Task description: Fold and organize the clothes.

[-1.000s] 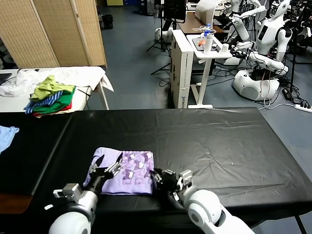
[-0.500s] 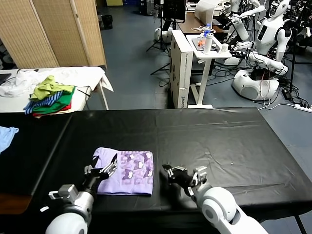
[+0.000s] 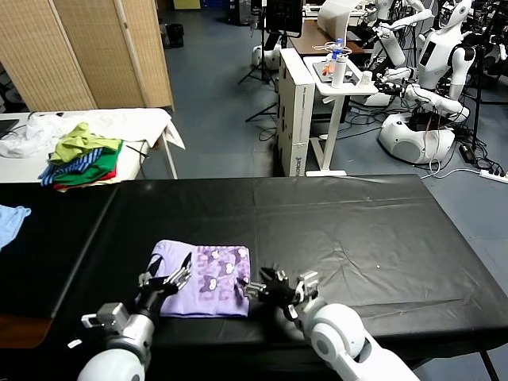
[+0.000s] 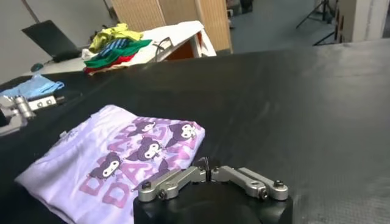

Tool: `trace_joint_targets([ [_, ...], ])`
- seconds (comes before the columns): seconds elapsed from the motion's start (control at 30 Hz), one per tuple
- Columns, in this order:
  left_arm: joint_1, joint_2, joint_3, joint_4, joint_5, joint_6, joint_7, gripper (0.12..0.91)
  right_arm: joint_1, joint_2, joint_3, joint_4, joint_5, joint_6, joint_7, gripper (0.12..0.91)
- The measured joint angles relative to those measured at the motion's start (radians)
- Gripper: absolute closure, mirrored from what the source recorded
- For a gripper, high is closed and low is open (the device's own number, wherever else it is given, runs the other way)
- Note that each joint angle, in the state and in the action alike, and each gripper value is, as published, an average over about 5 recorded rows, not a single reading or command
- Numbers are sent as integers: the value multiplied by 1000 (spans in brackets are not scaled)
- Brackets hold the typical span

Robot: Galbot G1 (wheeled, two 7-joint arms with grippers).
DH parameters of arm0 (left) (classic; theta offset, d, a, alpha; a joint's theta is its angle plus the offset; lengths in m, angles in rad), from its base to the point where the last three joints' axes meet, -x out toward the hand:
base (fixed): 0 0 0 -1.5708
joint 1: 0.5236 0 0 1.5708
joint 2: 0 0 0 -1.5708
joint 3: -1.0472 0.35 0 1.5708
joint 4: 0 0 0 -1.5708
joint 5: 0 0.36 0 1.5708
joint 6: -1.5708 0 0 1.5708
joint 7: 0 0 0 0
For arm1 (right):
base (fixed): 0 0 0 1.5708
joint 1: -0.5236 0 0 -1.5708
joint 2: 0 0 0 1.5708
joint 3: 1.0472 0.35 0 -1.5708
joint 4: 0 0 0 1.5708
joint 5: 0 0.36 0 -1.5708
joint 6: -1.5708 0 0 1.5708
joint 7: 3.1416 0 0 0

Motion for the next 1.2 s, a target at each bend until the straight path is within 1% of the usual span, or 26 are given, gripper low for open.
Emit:
trace_joint_targets([
  [0.07,2,-1,-1,0,0,0,0,123,2,4,-10,-9,-7,0,-1,249],
  [0.13,4,-2,-2,0,1,0,0,123,3,8,-17,-17,-14,0,-3,335],
  [0.17,5,-3,-3,0,1,-1,0,123,4,10,-19,-21,-18,0,-5,365],
  [0.3,9,-8,-3,-2,3,-1,0,123,4,18,-23,-33,-27,1,-9,460],
  [0.4,11,-11,-4,-4,3,-2,-1,123,2,19,-24,-37,-34,2,-13,600],
  [0.47,13,-12,-5,-5,3,-2,-1,123,-2,18,-21,-36,-39,2,-15,726],
  [0.53,14,-13,-7,-6,3,-3,-1,123,-7,16,-15,-31,-42,-1,-14,818],
  [0.57,14,-13,-8,-6,3,-4,-1,123,-10,13,-11,-27,-44,-4,-13,846],
  [0.67,12,-14,-13,-6,3,-5,-1,123,-21,1,10,-13,-44,-16,-10,880],
  [0.8,6,-14,-23,1,-1,-7,-1,123,-44,-29,60,14,-39,-35,-14,885],
  [0.97,1,-11,-29,15,-3,-11,-1,123,-68,-91,154,29,-39,-50,-43,885],
  [1.1,1,-10,-29,20,-3,-15,-1,123,-77,-141,219,34,-29,-83,-63,884],
  [1.17,2,-10,-29,20,-4,-17,-4,123,-84,-162,243,42,-26,-95,-68,853],
  [1.2,3,-10,-29,19,-5,-17,-7,123,-88,-171,253,47,-25,-98,-68,819],
])
